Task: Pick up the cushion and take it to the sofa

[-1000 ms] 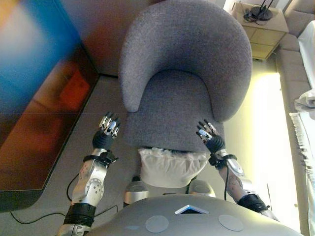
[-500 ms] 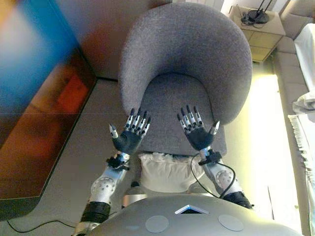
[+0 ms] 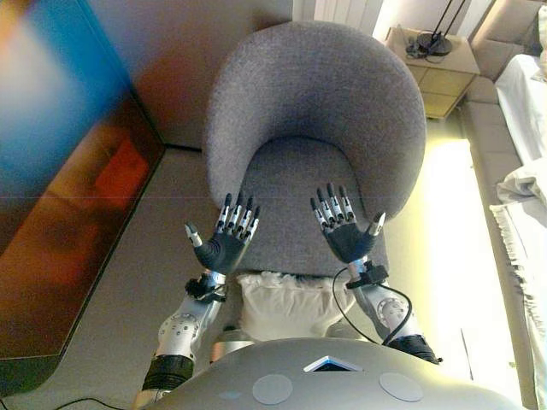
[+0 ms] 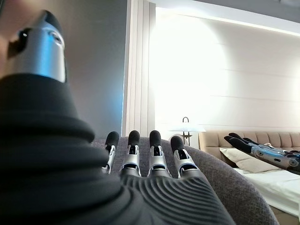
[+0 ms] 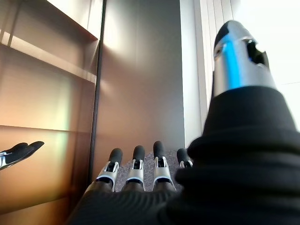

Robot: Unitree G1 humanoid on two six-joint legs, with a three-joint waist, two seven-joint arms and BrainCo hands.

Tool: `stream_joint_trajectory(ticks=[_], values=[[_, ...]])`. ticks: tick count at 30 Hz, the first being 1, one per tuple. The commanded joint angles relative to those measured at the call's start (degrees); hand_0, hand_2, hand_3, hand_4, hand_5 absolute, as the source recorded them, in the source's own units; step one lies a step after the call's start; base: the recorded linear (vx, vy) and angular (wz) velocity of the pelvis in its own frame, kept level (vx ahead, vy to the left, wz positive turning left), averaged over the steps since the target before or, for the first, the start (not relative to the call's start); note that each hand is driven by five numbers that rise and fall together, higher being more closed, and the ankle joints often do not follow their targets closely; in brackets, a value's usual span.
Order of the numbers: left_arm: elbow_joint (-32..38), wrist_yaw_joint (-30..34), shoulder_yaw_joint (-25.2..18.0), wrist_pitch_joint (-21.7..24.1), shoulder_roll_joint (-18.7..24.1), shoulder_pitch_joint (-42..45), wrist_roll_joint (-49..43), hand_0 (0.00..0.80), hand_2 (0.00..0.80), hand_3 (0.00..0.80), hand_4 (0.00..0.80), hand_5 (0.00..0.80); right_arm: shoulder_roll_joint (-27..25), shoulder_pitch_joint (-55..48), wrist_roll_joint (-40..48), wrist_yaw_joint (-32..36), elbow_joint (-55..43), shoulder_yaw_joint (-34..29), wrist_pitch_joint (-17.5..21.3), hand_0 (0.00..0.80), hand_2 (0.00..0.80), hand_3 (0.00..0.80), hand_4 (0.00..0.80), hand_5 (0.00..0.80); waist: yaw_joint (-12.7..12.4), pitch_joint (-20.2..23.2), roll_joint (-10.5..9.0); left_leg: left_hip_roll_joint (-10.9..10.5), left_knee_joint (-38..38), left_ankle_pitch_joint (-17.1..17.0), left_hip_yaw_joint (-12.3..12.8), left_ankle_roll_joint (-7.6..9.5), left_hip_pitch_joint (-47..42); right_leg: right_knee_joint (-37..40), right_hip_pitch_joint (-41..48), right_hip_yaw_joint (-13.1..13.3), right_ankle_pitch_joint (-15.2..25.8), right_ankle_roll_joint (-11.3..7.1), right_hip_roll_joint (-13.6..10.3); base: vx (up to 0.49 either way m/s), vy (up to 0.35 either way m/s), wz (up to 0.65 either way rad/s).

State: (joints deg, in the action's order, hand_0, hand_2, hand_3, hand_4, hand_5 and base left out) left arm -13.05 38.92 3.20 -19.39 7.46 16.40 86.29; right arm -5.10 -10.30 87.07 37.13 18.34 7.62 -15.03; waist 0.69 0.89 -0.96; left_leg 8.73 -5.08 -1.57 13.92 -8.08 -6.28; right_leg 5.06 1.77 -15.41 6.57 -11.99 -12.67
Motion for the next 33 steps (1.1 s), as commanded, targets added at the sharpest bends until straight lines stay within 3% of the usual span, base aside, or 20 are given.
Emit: stream_joint_trajectory(ticks=[1, 9, 11, 14, 15, 19, 22, 25, 33], values=[[0.9, 2.0, -1.6, -0.2, 0.0, -2.9, -0.2, 0.000, 0.000, 0.000, 0.000, 0.000, 1.6, 2.1, -1.2, 3.0, -3.3, -0.7, 0.0, 0.000, 0.000, 0.000, 0.000, 0.000, 0.1, -1.0, 0.36, 1.4, 1.2, -0.3, 1.6, 1.52, 1.7, -1.3, -0.1, -1.8, 0.2, 0.03, -2.2, 0.000, 0.000, 0.00], [1.2, 0.7, -1.2, 0.8, 0.3, -2.8, -0.5, 0.000, 0.000, 0.000, 0.000, 0.000, 1.4, 2.0, -2.5, 1.9, -3.1, -0.1, 1.2, 0.000, 0.000, 0.000, 0.000, 0.000, 0.0, -1.2, 0.41, 1.2, 1.2, -0.4, 1.6, 1.54, 1.6, -1.3, 0.2, -1.6, 0.0, 0.11, -2.1, 0.000, 0.000, 0.00], [0.7, -5.8, -1.1, 10.0, 2.0, -2.7, -9.8, 0.000, 0.000, 0.000, 0.000, 0.000, 0.1, 2.0, -8.8, -2.5, -2.7, 0.4, 6.7, 0.000, 0.000, 0.000, 0.000, 0.000, -0.1, -1.3, 0.33, 1.2, 1.3, -0.5, 1.3, 1.42, 1.8, -1.4, 0.2, -1.7, 0.0, 0.15, -2.0, 0.000, 0.000, 0.00], [0.0, -20.4, -0.4, 25.2, 7.4, -3.6, -31.8, 0.000, 0.000, 0.000, 0.000, 0.000, -3.6, 2.4, -26.7, -15.1, -0.8, 1.6, 19.1, 0.000, 0.000, 0.000, 0.000, 0.000, -0.5, -2.1, 0.29, 1.1, 1.7, -0.4, 0.3, 1.33, 1.6, -1.7, 0.7, -1.7, -0.4, 0.27, -1.8, 0.010, -0.001, 0.00], [0.1, -23.9, -0.5, 26.8, 8.4, -3.9, -37.6, 0.000, 0.000, 0.000, 0.000, 0.000, -4.5, 2.6, -32.7, -18.6, -0.3, 1.8, 21.2, 0.000, 0.000, 0.000, 0.000, 0.000, -0.6, -2.1, 0.19, 1.0, 1.9, -0.6, 0.1, 1.36, 2.0, -1.8, 0.5, -1.6, -0.3, 0.37, -1.9, 0.037, -0.007, 0.01], [-1.2, -30.7, -2.7, 25.3, 11.4, -4.1, -45.3, 0.000, 0.000, 0.000, 0.000, 0.000, -8.8, 2.3, -46.8, -29.4, 3.5, 1.3, 25.1, 0.000, 0.000, 0.000, 0.000, 0.000, -0.8, -3.1, -0.25, 1.1, 4.8, -0.2, -0.6, 1.44, 3.6, -3.8, -0.4, -0.6, -1.1, 0.76, -2.2, 0.000, 0.000, 0.00], [-7.6, -36.2, -1.5, 28.5, 11.3, -6.1, -50.3, 0.000, 0.000, 0.000, 0.000, 0.000, -9.7, 4.2, -51.9, -39.0, 9.2, 0.3, 26.5, 0.000, 0.000, 0.000, 0.000, 0.000, -0.9, -5.3, -0.60, 1.6, 9.8, 0.9, -1.7, 1.40, 6.9, -7.1, -2.2, 0.6, -1.9, 0.97, -3.1, -0.022, 0.000, 0.01], [-14.8, -38.9, 0.8, 32.1, 11.0, -10.5, -50.7, 0.000, 0.000, 0.000, 0.000, 0.000, -11.5, 7.5, -53.3, -44.0, 14.0, -0.1, 28.0, 0.000, 0.000, 0.000, 0.000, 0.000, -1.0, -8.7, -0.46, 2.5, 15.6, 2.6, -3.0, 1.05, 11.8, -11.0, -6.1, 1.4, -2.3, 1.07, -5.0, -0.154, 0.010, 0.08], [-22.2, -44.3, 6.9, 37.4, 12.1, -21.9, -49.9, 0.000, 0.000, 0.000, 0.000, 0.000, -14.9, 19.3, -50.2, -49.4, 24.3, 0.3, 31.3, 0.000, 0.000, 0.000, 0.000, 0.000, -1.3, -18.6, 0.62, 3.2, 28.0, 4.5, -5.3, 0.25, 30.1, -22.0, -23.3, 3.4, -2.5, 0.94, -8.8, -0.281, 0.014, 0.07]])
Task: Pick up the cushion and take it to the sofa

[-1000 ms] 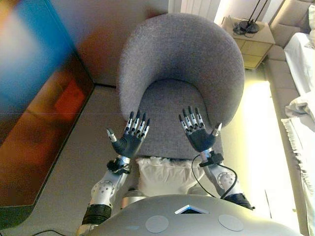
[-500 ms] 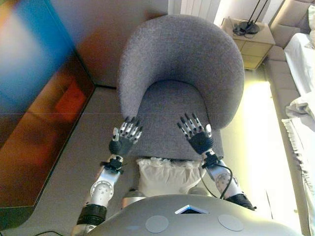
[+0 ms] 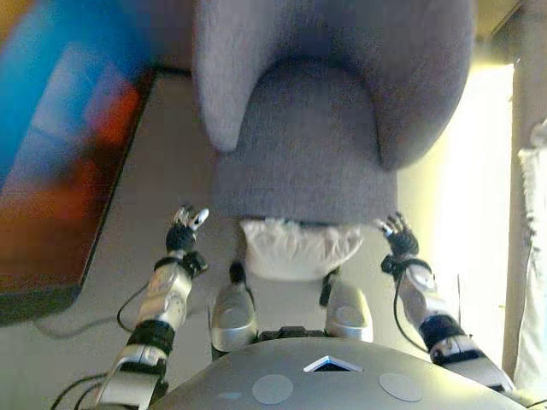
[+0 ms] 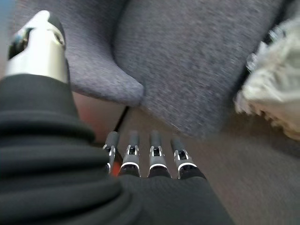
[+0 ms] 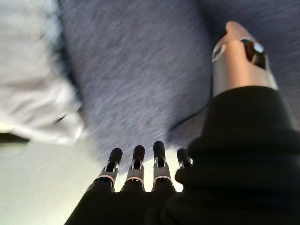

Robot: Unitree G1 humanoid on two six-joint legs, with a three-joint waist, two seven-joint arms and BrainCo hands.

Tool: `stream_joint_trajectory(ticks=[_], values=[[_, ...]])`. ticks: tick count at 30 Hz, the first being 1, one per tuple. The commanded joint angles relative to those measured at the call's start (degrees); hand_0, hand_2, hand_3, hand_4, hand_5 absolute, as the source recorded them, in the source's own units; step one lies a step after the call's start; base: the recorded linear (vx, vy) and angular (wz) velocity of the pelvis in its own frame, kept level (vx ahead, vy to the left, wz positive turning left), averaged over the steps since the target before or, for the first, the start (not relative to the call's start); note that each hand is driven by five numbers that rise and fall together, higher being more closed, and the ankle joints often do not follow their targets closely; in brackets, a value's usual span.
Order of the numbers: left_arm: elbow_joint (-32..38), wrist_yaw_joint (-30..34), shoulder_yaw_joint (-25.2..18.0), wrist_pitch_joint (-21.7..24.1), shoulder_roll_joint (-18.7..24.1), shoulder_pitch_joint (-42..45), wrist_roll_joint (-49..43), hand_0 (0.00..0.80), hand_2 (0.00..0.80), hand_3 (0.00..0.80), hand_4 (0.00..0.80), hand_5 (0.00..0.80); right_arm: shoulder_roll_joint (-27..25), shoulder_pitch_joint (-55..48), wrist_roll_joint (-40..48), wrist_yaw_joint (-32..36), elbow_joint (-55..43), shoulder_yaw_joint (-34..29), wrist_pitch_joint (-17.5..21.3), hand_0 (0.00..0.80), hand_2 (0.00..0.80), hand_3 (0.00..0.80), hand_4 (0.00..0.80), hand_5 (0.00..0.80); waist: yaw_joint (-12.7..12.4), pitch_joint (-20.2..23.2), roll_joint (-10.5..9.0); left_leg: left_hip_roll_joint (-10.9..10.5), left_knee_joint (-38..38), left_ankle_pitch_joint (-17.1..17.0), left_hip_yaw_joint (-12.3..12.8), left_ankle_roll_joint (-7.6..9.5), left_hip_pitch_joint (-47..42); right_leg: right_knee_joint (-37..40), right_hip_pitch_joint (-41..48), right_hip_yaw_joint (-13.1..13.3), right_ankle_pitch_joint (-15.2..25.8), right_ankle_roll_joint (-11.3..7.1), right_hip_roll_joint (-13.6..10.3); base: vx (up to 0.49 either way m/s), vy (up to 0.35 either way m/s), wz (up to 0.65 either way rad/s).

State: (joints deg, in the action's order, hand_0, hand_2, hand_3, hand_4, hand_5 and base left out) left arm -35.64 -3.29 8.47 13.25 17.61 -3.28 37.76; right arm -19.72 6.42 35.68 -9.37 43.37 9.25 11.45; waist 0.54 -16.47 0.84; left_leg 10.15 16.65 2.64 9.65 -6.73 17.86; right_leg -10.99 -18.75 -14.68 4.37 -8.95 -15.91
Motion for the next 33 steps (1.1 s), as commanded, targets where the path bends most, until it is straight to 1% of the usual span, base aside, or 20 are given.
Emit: stream_joint_trajectory(ticks=[1, 3, 4, 5, 7, 9, 11, 12, 14, 15, 16, 17, 21, 25, 27, 29, 33], values=[[-0.2, -2.5, 2.4, 4.7, 1.8, -3.5, -1.1, 0.000, 0.000, 0.000, 0.000, 0.000, -0.5, 4.2, 0.5, -4.3, 0.7, -1.4, 5.1, 0.000, 0.000, 0.000, 0.000, 0.000, -1.3, -2.1, -1.14, 2.1, 7.8, 0.5, -0.9, -1.04, 8.1, -8.0, -5.0, 2.6, -0.4, -2.02, -6.3, -0.201, 0.037, -0.01], [-1.1, -3.2, 3.1, 4.2, 1.6, -5.3, -1.0, 0.000, 0.000, 0.000, 0.000, 0.000, -0.7, 6.7, 1.7, -4.9, 2.8, -1.7, 4.5, 0.000, 0.000, 0.000, 0.000, 0.000, -1.7, -3.4, -1.17, 3.1, 10.8, 1.1, -0.9, -0.90, 12.2, -11.8, -9.0, 2.4, -0.9, -1.81, -7.8, -0.195, 0.029, -0.15], [-2.1, -3.5, 3.7, 4.2, 1.6, -6.6, -1.1, 0.000, 0.000, 0.000, 0.000, 0.000, -0.7, 8.3, 2.8, -4.6, 4.6, -1.9, 4.4, 0.000, 0.000, 0.000, 0.000, 0.000, -1.9, -4.2, -0.99, 3.8, 13.5, 2.0, -1.6, -0.90, 15.1, -14.7, -11.8, 3.3, -2.0, -1.53, -7.8, -0.166, 0.016, -0.17], [-2.9, -3.4, 4.1, 4.0, 1.5, -7.5, -1.0, 0.000, 0.000, 0.000, 0.000, 0.000, -0.7, 9.3, 3.3, -4.6, 5.6, -2.0, 3.9, 0.000, 0.000, 0.000, 0.000, 0.000, -1.8, -4.5, -0.85, 4.0, 14.8, 2.5, -2.1, -0.85, 16.7, -16.1, -13.4, 4.2, -2.6, -1.36, -7.6, -0.149, 0.002, 0.06], [-5.4, -2.9, 4.8, 4.2, 1.4, -10.4, -0.9, 0.000, 0.000, 0.000, 0.000, 0.000, -1.2, 11.9, 2.9, -5.1, 9.2, -2.5, 4.2, 0.000, 0.000, 0.000, 0.000, 0.000, -1.5, -5.2, -0.15, 3.7, 18.2, 3.8, -4.1, -0.54, 21.0, -20.3, -17.8, 6.9, -4.1, -0.86, -7.1, -0.115, -0.021, 0.19], [-7.6, -2.4, 5.4, 4.6, 1.3, -13.3, -1.3, 0.000, 0.000, 0.000, 0.000, 0.000, -1.8, 14.3, 3.2, -6.3, 11.4, -2.7, 3.7, 0.000, 0.000, 0.000, 0.000, 0.000, -1.0, -5.8, 0.77, 3.1, 21.5, 4.9, -5.6, 0.05, 25.0, -24.3, -22.0, 9.4, -5.6, -0.35, -6.3, -0.124, -0.038, 0.13], [-8.9, -2.6, 6.1, 4.5, 1.2, -16.0, -1.0, 0.000, 0.000, 0.000, 0.000, 0.000, -2.7, 16.9, 3.4, -6.8, 13.2, -2.4, 2.6, 0.000, 0.000, 0.000, 0.000, 0.000, -0.9, -6.5, 1.57, 3.2, 25.0, 5.7, -6.3, 0.62, 28.9, -28.8, -26.3, 9.8, -7.0, 0.23, -6.5, -0.114, -0.021, 0.29], [-9.0, -2.7, 6.2, 4.5, 1.1, -16.3, -1.0, 0.000, 0.000, 0.000, 0.000, 0.000, -2.8, 17.2, 3.6, -6.7, 13.4, -2.3, 2.4, 0.000, 0.000, 0.000, 0.000, 0.000, -0.9, -6.6, 1.65, 3.2, 25.4, 5.8, -6.4, 0.66, 29.4, -29.3, -26.8, 9.9, -7.1, 0.30, -6.5, -0.094, 0.003, 0.16], [-9.5, -4.2, 6.8, 4.2, 0.8, -18.0, -1.5, 0.000, 0.000, 0.000, 0.000, 0.000, -3.1, 19.6, 3.7, -5.8, 14.5, -1.8, 1.1, 0.000, 0.000, 0.000, 0.000, 0.000, -0.9, -7.3, 2.29, 3.6, 28.7, 6.8, -6.9, 0.86, 32.8, -33.8, -30.8, 10.2, -8.7, 0.47, -6.6, -0.081, 0.004, 0.04], [-9.5, -4.2, 6.8, 4.2, 0.8, -18.0, -1.5, 0.000, 0.000, 0.000, 0.000, 0.000, -3.1, 19.7, 3.7, -5.8, 14.5, -1.8, 1.1, 0.000, 0.000, 0.000, 0.000, 0.000, -0.9, -7.3, 2.29, 3.6, 28.7, 6.8, -6.9, 0.86, 32.9, -33.8, -30.9, 10.2, -8.8, 0.47, -6.6, -0.069, -0.008, -0.03], [-10.3, -4.5, 6.8, 4.3, 0.9, -18.7, -1.4, 0.000, 0.000, 0.000, 0.000, 0.000, -3.4, 21.1, 4.1, -5.2, 15.2, -1.6, -0.1, 0.000, 0.000, 0.000, 0.000, 0.000, -1.0, -7.8, 2.55, 4.0, 31.9, 7.7, -7.3, 0.86, 35.9, -37.2, -33.9, 10.5, -9.8, 0.75, -6.7, 0.025, -0.028, -0.09], [-10.3, -4.5, 6.8, 4.2, 0.9, -18.8, -1.6, 0.000, 0.000, 0.000, 0.000, 0.000, -3.5, 21.4, 5.0, -4.6, 15.6, -1.6, -0.4, 0.000, 0.000, 0.000, 0.000, 0.000, -1.1, -8.0, 2.77, 4.3, 34.7, 10.3, -7.7, 0.32, 36.9, -40.3, -35.2, 10.9, -12.3, 0.32, -6.8, 0.010, -0.033, -0.12], [-10.7, -2.6, 6.9, 3.5, 1.1, -19.3, -1.8, 0.000, 0.000, 0.000, 0.000, 0.000, -3.6, 22.3, 6.2, -1.0, 16.6, -1.8, -1.0, 0.000, 0.000, 0.000, 0.000, 0.000, -0.8, -8.4, 3.07, 4.5, 40.4, 12.0, -7.9, 0.70, 42.1, -45.4, -40.6, 11.5, -13.4, 1.06, -7.0, 0.003, -0.014, -0.13], [-10.5, -1.7, 7.8, 2.1, 1.5, -21.0, -2.7, 0.000, 0.000, 0.000, 0.000, 0.000, -3.9, 22.9, 7.7, 2.5, 15.2, -0.5, -2.0, 0.000, 0.000, 0.000, 0.000, 0.000, 0.0, -8.8, 3.10, 3.9, 46.2, 13.6, -8.8, 1.28, 47.1, -49.8, -45.7, 13.6, -14.3, 1.75, -5.9, -0.004, -0.004, -0.02], [-10.3, -1.5, 8.3, 1.4, 1.8, -21.9, -1.5, 0.000, 0.000, 0.000, 0.000, 0.000, -4.0, 23.0, 8.6, 6.3, 14.1, 0.5, -3.1, 0.000, 0.000, 0.000, 0.000, 0.000, 0.5, -9.0, 2.96, 3.7, 49.6, 14.7, -9.3, 1.74, 49.7, -52.5, -48.1, 14.6, -15.2, 2.14, -5.2, 0.000, 0.000, 0.00], [-10.3, -1.3, 8.4, 0.7, 1.8, -22.9, -0.3, 0.000, 0.000, 0.000, 0.000, 0.000, -4.0, 23.2, 8.8, 9.2, 13.1, 1.8, -4.1, 0.000, 0.000, 0.000, 0.000, 0.000, 0.9, -9.2, 2.68, 3.5, 52.3, 15.6, -9.7, 2.13, 51.5, -54.5, -49.8, 15.3, -15.9, 2.38, -4.7, 0.000, 0.000, 0.00], [-10.8, -1.2, 8.6, -1.6, 2.0, -24.6, 1.0, 0.000, 0.000, 0.000, 0.000, 0.000, -4.1, 23.7, 8.3, 12.4, 12.2, 4.0, -6.5, 0.000, 0.000, 0.000, 0.000, 0.000, 1.4, -9.5, 2.20, 3.7, 55.4, 16.5, -10.0, 2.35, 54.0, -56.5, -52.0, 15.9, -16.6, 2.45, -4.4, 0.043, -0.010, 0.01]])
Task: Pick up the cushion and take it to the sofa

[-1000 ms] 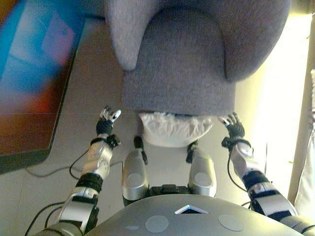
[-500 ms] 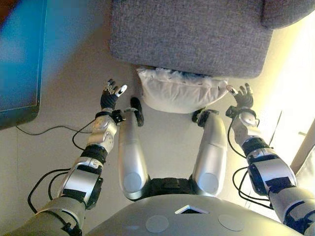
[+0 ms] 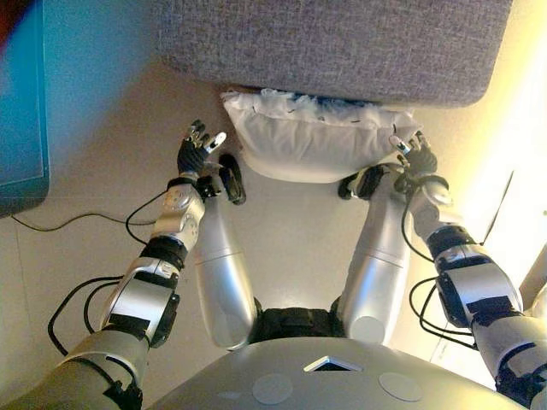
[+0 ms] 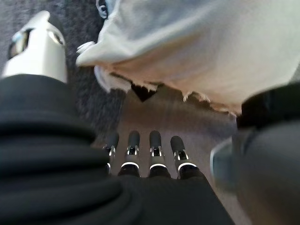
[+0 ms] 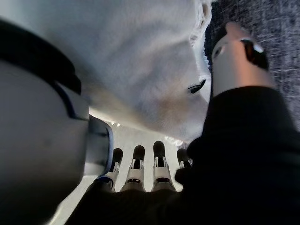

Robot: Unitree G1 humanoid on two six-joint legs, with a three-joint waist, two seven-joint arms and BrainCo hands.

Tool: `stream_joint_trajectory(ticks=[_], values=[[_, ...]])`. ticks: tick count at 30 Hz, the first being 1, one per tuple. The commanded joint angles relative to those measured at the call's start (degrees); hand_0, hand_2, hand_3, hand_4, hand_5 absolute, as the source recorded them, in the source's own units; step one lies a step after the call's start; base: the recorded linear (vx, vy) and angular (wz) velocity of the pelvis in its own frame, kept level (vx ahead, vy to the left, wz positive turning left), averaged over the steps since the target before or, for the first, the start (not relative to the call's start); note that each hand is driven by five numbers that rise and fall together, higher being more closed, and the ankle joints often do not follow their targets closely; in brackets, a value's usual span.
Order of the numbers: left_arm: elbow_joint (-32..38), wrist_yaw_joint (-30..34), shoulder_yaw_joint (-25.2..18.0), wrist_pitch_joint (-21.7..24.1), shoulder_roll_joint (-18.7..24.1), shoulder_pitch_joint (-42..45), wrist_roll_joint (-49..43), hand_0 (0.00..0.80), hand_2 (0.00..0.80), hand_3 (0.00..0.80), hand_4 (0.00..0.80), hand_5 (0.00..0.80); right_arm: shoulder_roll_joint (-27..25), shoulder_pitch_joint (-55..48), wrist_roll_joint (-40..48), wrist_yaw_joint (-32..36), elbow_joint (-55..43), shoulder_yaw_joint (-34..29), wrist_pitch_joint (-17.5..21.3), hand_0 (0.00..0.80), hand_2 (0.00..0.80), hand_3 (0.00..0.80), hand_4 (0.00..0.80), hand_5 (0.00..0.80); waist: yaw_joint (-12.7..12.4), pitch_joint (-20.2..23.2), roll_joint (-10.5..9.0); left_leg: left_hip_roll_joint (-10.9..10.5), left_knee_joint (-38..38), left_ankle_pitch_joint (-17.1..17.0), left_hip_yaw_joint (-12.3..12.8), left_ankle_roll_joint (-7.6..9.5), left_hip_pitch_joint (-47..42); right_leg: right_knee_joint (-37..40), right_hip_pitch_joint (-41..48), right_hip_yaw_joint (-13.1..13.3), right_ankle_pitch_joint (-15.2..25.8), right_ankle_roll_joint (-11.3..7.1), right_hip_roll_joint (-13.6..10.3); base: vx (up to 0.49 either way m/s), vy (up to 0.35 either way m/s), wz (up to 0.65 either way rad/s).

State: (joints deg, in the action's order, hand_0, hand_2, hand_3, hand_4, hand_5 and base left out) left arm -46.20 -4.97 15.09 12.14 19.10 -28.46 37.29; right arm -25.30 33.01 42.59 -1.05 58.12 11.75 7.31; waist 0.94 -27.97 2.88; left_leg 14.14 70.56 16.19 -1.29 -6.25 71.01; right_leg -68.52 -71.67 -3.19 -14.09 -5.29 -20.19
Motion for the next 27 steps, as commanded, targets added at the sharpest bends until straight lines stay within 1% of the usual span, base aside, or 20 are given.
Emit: stream_joint_trajectory(ticks=[1, 5, 8, 11, 14, 18, 22, 23, 24, 25, 26, 27], values=[[-0.4, 0.8, 2.1, -1.3, 0.6, 0.1, 1.7, 0.000, 0.000, 0.000, 0.000, 0.000, 1.5, -2.8, 0.8, 4.8, -2.4, 1.9, -2.7, 0.000, 0.000, 0.000, 0.000, 0.000, 1.1, 2.0, 0.14, -0.3, 2.0, 3.0, 0.8, 1.79, 1.4, 0.7, 0.4, 4.6, 1.9, -1.27, -0.1, 0.047, 0.008, 0.00], [-0.7, 0.8, 3.0, -3.7, 0.4, -1.1, 2.2, 0.000, 0.000, 0.000, 0.000, 0.000, 1.5, -1.9, -1.8, 6.8, -2.2, 4.3, -4.2, 0.000, 0.000, 0.000, 0.000, 0.000, 1.4, 1.7, 0.26, -0.1, 3.2, 2.9, 0.7, 1.70, 2.7, -0.3, -1.0, 5.4, 2.2, -1.51, -0.2, 0.051, 0.025, 0.00], [-2.0, -0.9, 3.5, -5.7, 0.0, -2.5, 1.3, 0.000, 0.000, 0.000, 0.000, 0.000, 2.0, -0.1, -1.9, 6.5, -1.4, 5.7, -4.8, 0.000, 0.000, 0.000, 0.000, 0.000, 1.5, 1.8, 0.35, 0.1, 4.5, 3.0, 0.7, 1.74, 3.6, -1.5, -2.0, 5.9, 2.0, -1.57, -0.2, 0.056, 0.019, -0.02], [-3.9, -0.8, 4.1, -8.0, -0.2, -4.6, 1.5, 0.000, 0.000, 0.000, 0.000, 0.000, 2.3, 2.5, -1.2, 6.2, 0.0, 6.3, -6.1, 0.000, 0.000, 0.000, 0.000, 0.000, 1.7, 1.8, 0.57, 0.5, 5.6, 3.2, 0.8, 1.77, 4.8, -2.8, -3.2, 6.5, 1.6, -1.56, 0.0, 0.025, 0.029, -0.04], [-5.3, 0.3, 5.0, -8.8, -0.6, -6.9, 1.9, 0.000, 0.000, 0.000, 0.000, 0.000, 2.3, 5.1, -2.7, 7.3, 0.9, 7.3, -7.1, 0.000, 0.000, 0.000, 0.000, 0.000, 1.9, 1.3, 0.80, 0.6, 6.1, 3.3, 0.9, 1.81, 5.4, -3.4, -3.9, 6.9, 1.3, -1.49, 0.2, 0.002, 0.021, -0.03], [-6.1, -0.7, 6.5, -10.4, 0.1, -10.3, 1.3, 0.000, 0.000, 0.000, 0.000, 0.000, 2.2, 7.6, -5.0, 7.7, 1.0, 9.9, -7.8, 0.000, 0.000, 0.000, 0.000, 0.000, 2.0, 0.9, 0.75, 0.4, 6.3, 3.1, 0.9, 1.61, 6.2, -3.4, -4.6, 7.1, 1.6, -1.44, 0.3, -0.004, 0.003, 0.02], [-7.2, -2.0, 7.1, -12.0, 0.6, -13.2, 1.3, 0.000, 0.000, 0.000, 0.000, 0.000, 2.1, 9.7, -4.2, 8.4, 0.7, 11.5, -8.1, 0.000, 0.000, 0.000, 0.000, 0.000, 2.1, 0.6, 0.37, 0.5, 6.8, 3.0, 0.6, 1.38, 6.8, -3.5, -5.2, 7.2, 1.9, -1.53, 0.2, 0.000, -0.009, 0.02], [-7.6, -1.9, 7.1, -12.1, 0.7, -13.7, 1.4, 0.000, 0.000, 0.000, 0.000, 0.000, 2.1, 10.2, -4.3, 8.3, 0.6, 11.7, -8.1, 0.056, 0.056, 0.056, 0.056, 0.056, 2.2, 0.5, 0.28, 0.6, 6.9, 2.9, 0.5, 1.27, 7.0, -3.5, -5.3, 7.2, 2.0, -1.55, 0.2, 0.000, 0.000, 0.00], [-7.8, -2.0, 7.2, -12.4, 0.7, -14.5, 1.9, 0.000, 0.000, 0.000, 0.000, 0.000, 2.4, 10.7, -4.5, 7.9, 0.4, 12.1, -8.2, 0.329, 0.329, 0.329, 0.329, 0.329, 2.2, 0.4, 0.17, 0.7, 7.0, 2.8, 0.4, 1.18, 7.3, -3.6, -5.6, 7.2, 2.1, -1.58, 0.2, 0.000, 0.000, 0.00], [-8.1, -1.6, 7.3, -12.5, 0.7, -15.0, 2.2, 0.000, 0.000, 0.000, 0.000, 0.000, 2.5, 11.0, -4.8, 8.0, 0.4, 12.4, -8.3, 0.502, 0.502, 0.502, 0.502, 0.502, 2.3, 0.3, 0.09, 0.7, 7.1, 2.8, 0.3, 1.16, 7.3, -3.5, -5.7, 7.3, 2.2, -1.62, 0.2, 0.000, 0.000, 0.00], [-8.1, -1.6, 7.3, -12.5, 0.7, -15.0, 2.2, 0.000, 0.000, 0.000, 0.000, 0.000, 2.5, 11.1, -4.8, 8.0, 0.4, 12.4, -8.3, 0.502, 0.502, 0.502, 0.502, 0.502, 2.3, 0.3, 0.09, 0.7, 7.1, 2.8, 0.3, 1.16, 7.3, -3.5, -5.7, 7.3, 2.2, -1.62, 0.2, 0.000, 0.000, 0.00], [-8.3, -0.3, 7.5, -12.1, 0.5, -15.7, 1.3, 0.000, 0.000, 0.000, 0.000, 0.000, 2.9, 11.7, -5.3, 7.9, 0.3, 12.7, -8.4, 0.800, 0.800, 0.800, 0.800, 0.800, 2.3, 0.1, 0.01, 0.7, 7.2, 2.7, 0.2, 1.08, 7.5, -3.5, -5.9, 7.4, 2.5, -1.67, 0.2, 0.000, 0.000, 0.00]])
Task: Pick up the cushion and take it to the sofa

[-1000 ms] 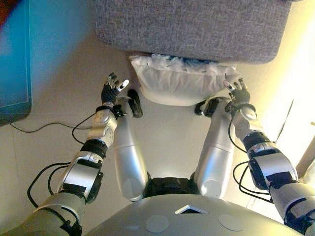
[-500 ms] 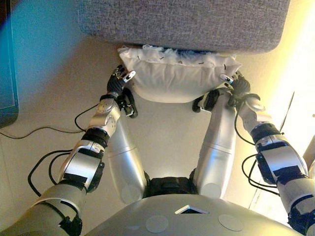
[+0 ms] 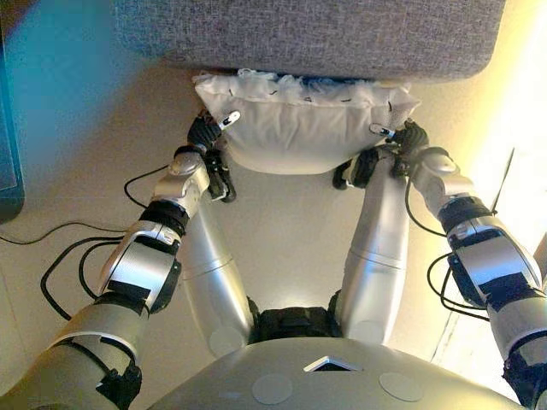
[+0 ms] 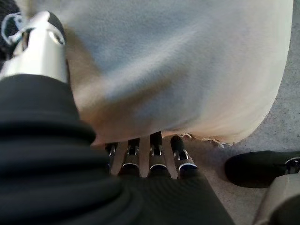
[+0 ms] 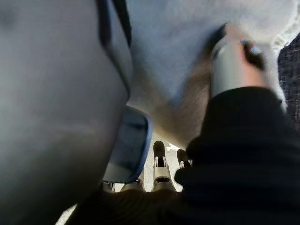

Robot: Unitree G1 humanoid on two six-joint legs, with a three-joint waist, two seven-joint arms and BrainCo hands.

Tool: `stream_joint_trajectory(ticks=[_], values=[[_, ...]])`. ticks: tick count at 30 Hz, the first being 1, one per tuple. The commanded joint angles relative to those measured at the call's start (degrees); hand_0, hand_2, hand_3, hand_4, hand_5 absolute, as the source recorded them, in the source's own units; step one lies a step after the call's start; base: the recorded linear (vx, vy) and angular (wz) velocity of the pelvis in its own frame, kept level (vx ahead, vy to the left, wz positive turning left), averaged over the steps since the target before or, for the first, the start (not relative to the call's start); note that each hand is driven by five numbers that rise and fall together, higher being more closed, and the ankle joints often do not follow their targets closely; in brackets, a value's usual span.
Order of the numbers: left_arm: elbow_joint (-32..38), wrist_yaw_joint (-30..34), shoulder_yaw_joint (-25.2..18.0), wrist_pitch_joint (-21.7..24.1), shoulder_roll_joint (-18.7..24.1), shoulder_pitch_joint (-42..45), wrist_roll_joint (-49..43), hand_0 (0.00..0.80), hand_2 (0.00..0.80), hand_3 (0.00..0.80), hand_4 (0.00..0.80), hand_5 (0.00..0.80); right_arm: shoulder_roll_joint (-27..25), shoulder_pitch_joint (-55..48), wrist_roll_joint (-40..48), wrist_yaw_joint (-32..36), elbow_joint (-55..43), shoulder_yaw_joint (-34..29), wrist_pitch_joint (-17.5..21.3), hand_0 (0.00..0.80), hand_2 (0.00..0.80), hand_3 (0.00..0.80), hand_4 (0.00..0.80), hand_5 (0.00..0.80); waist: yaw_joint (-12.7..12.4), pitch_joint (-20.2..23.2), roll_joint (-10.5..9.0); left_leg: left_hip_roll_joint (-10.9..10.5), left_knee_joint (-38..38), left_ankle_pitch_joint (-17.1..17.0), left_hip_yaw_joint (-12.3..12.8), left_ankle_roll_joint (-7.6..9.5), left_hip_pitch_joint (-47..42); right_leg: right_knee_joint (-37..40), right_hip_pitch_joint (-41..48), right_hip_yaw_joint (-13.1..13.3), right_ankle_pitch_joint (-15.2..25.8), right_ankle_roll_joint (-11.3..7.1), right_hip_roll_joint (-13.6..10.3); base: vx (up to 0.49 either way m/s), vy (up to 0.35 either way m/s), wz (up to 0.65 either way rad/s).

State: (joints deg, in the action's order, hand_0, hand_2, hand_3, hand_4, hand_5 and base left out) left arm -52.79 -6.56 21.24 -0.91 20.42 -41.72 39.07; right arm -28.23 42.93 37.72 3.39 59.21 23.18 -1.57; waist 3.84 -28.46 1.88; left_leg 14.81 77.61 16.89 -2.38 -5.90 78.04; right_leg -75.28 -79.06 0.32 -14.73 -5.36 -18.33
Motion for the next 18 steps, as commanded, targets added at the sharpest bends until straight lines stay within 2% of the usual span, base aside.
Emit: stream_joint_trajectory(ticks=[1, 2, 9, 15, 17, 18], values=[[-1.5, 1.7, 1.8, 1.2, -0.9, -2.8, -0.8, 0.449, 0.449, 0.449, 0.449, 0.449, 6.0, 2.0, -0.6, 3.3, -0.9, 1.5, 0.4, 0.800, 0.800, 0.800, 0.800, 0.800, -0.6, 0.5, 0.99, 0.1, 0.2, 2.0, 1.2, 0.67, 0.6, 3.3, 1.4, 3.9, 3.2, -1.64, -1.7, 0.000, 0.000, 0.00], [-1.0, 2.4, 2.3, 1.3, -1.0, -3.2, -0.8, 0.800, 0.800, 0.800, 0.800, 0.800, 6.0, 2.3, -0.6, 3.3, -1.1, 1.8, 0.4, 0.800, 0.800, 0.800, 0.800, 0.800, -0.6, 0.4, 0.96, 0.2, 0.2, 1.9, 1.2, 0.61, 0.6, 3.4, 1.4, 3.9, 3.5, -1.68, -1.7, 0.000, 0.000, 0.00], [2.5, 1.4, 4.0, 0.8, -1.6, -4.4, -0.7, 0.800, 0.800, 0.800, 0.800, 0.800, 7.4, 3.8, -0.1, 1.3, -3.8, 2.9, -0.1, 0.800, 0.800, 0.800, 0.800, 0.800, -0.8, -0.1, 0.96, 0.1, -0.2, 1.2, 0.9, 0.29, 0.3, 3.7, 1.8, 3.9, 4.2, -1.88, -1.8, -0.001, 0.000, 0.01], [3.8, 0.2, 3.3, 1.7, -1.6, -2.6, -1.0, 0.800, 0.800, 0.800, 0.800, 0.800, 7.7, 2.4, 0.4, -0.1, -5.7, 2.6, 1.1, 0.800, 0.800, 0.800, 0.800, 0.800, -1.2, -0.2, 0.90, 0.0, -0.2, 0.5, 0.2, 0.07, -0.1, 3.5, 2.1, 4.3, 4.7, -2.00, -1.7, -0.001, 0.007, 0.00], [4.4, -0.2, 3.0, 2.4, -1.6, -1.9, -0.5, 0.800, 0.800, 0.800, 0.800, 0.800, 7.7, 1.9, 0.2, -0.2, -6.4, 2.3, 1.5, 0.800, 0.800, 0.800, 0.800, 0.800, -1.3, -0.2, 0.72, -0.7, -0.4, 0.2, -1.1, -0.37, -0.3, 3.9, 2.2, 4.9, 5.2, -2.31, -1.4, -0.012, 0.097, 0.00], [5.0, -0.3, 2.8, 2.9, -1.8, -1.4, 0.3, 0.800, 0.800, 0.800, 0.800, 0.800, 7.7, 1.6, 0.1, -0.5, -7.1, 2.1, 1.5, 0.800, 0.800, 0.800, 0.800, 0.800, -1.6, -0.3, 0.47, -1.9, -0.7, -0.1, -2.8, -0.79, -0.5, 4.9, 2.2, 5.7, 6.1, -2.69, -0.9, -0.022, 0.150, -0.01]])
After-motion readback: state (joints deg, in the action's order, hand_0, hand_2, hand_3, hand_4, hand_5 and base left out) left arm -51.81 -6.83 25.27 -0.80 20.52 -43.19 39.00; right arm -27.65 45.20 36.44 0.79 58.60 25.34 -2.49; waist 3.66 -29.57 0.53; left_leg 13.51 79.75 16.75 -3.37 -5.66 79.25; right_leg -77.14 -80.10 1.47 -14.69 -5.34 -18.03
